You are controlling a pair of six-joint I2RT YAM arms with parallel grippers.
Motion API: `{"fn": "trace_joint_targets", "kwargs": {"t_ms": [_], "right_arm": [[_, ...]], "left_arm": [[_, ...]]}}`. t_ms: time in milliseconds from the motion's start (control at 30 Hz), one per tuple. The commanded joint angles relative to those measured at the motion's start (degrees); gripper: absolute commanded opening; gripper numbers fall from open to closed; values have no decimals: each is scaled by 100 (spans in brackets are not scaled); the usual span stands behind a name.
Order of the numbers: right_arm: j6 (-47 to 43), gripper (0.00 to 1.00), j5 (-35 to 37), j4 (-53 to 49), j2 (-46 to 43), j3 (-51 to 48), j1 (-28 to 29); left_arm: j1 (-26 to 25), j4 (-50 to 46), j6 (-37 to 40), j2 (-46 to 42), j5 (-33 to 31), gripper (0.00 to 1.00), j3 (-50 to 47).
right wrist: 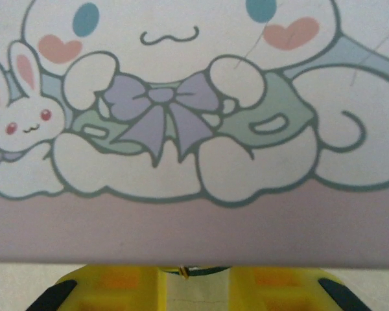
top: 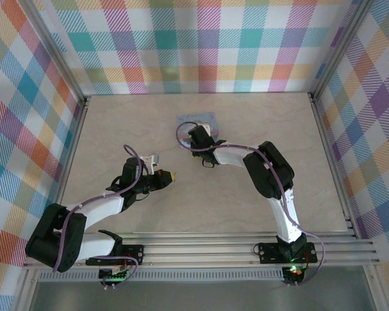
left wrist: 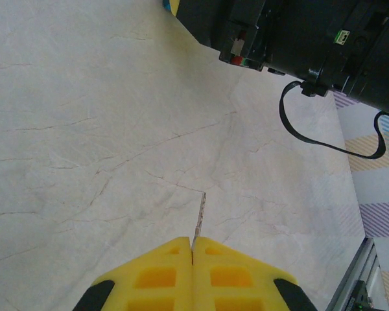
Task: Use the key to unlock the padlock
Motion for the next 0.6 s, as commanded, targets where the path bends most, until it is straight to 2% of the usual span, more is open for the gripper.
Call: {"fn": "trace_joint_targets", "kwargs": {"t_ms": [0,267,433,567], "right_arm": [[-73,16,-345,-51,-274,-354,25],[-212,5,-893,-283,-698,-709,25],[-160,1,-1183,-492,-1038,-972,25],[27,0,-1617,-810,-1226,-1050,25]], "left_arm": [[62,-1,230,-144,192,0,-84],[63,53,264,-218,364,0,-158],[62,73,279,-360,450,0,-233],[24,729,510,-507,800,0,-476]]}}
